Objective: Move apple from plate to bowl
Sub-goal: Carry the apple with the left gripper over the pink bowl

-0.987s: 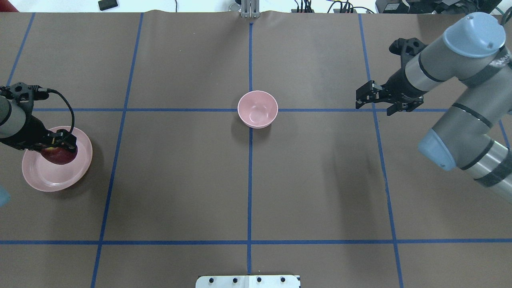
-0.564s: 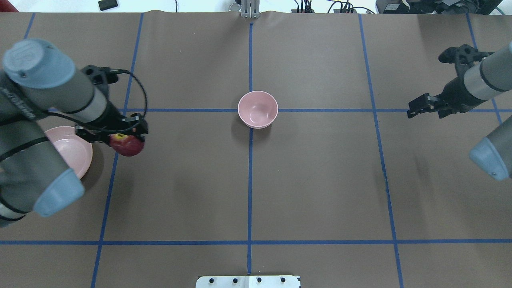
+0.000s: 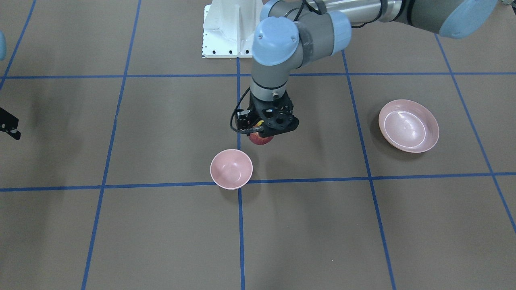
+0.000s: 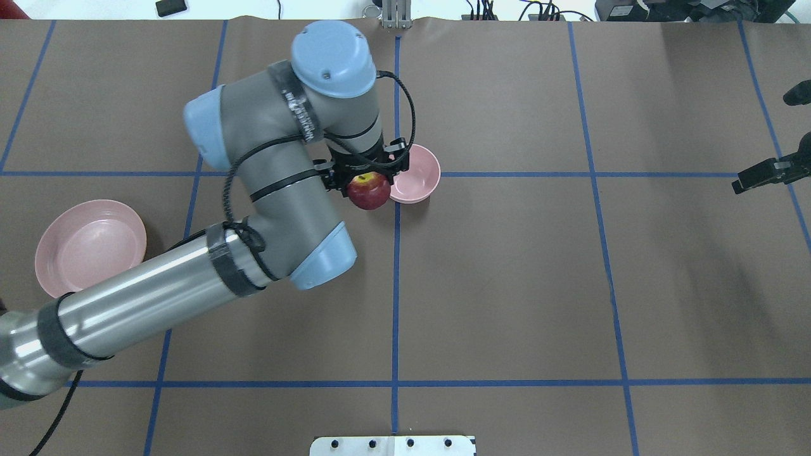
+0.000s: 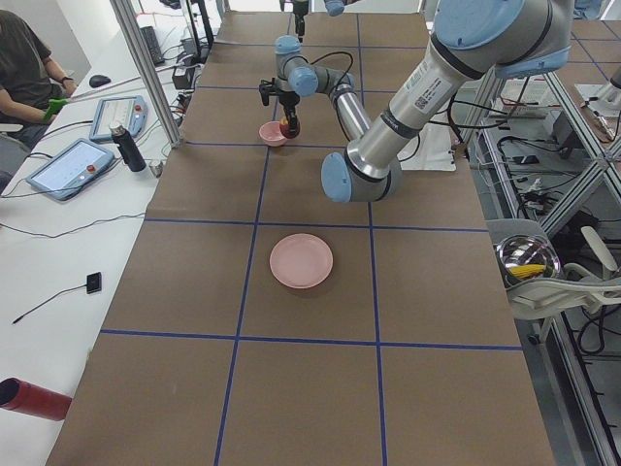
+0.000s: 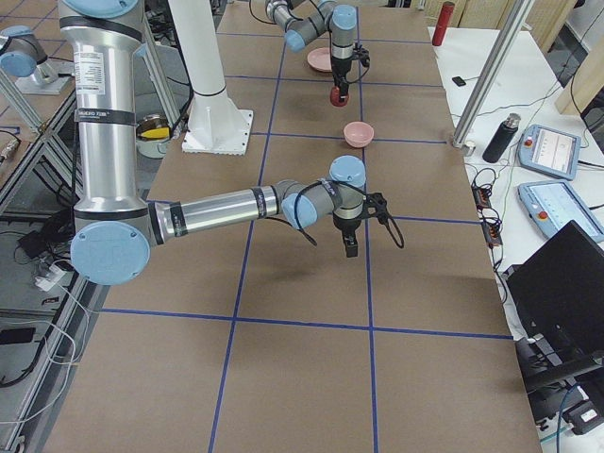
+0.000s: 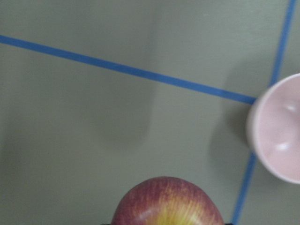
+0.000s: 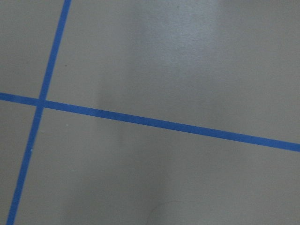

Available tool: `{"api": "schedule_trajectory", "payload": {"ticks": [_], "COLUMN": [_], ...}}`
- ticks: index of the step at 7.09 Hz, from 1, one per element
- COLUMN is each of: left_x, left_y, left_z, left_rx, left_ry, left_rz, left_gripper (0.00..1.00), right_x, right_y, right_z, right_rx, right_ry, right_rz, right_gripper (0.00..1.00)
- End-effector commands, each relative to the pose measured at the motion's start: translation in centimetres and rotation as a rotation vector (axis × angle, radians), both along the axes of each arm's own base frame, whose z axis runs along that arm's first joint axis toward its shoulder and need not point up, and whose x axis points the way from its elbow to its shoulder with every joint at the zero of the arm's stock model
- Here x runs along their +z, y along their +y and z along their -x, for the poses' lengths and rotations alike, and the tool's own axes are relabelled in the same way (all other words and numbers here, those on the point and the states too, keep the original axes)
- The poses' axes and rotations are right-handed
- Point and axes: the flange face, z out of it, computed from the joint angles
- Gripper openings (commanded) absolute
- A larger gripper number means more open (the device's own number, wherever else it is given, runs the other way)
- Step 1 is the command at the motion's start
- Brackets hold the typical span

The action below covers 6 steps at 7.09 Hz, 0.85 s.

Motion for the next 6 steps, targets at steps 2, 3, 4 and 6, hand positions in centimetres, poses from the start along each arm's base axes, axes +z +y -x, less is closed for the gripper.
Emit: {"api": "schedule_trajectory", "payload": {"ticks": [2, 3, 4, 6], "left_x": [-2.6, -1.7, -1.4, -0.2], "left_y": [-4.0, -3.5, -3.7, -3.4], "left_z": [-5.1, -6.1, -6.5, -8.3], "left_rx": [-0.027, -0.02, -0.031, -0.021], "left_ry": [-0.042, -0.047, -0.046, -0.025], "left_rz": [-0.031, -0.043, -0.059, -0.073], "left_gripper": [0.0, 0.0, 0.0, 0.0], "right_x": [0.4, 0.3, 0.4, 0.6], "right_y": [0.3, 0.3, 0.4, 0.2], "right_z": [-0.2, -0.2, -0.2, -0.1], "right_rx": [-0.006, -0.005, -0.005, -0.006], "right_ry": [-0.009, -0.011, -0.011, -0.008], "right_rz": [0.01, 0.013, 0.013, 0.013], "right_gripper": [1.0, 1.0, 1.0, 1.0]}}
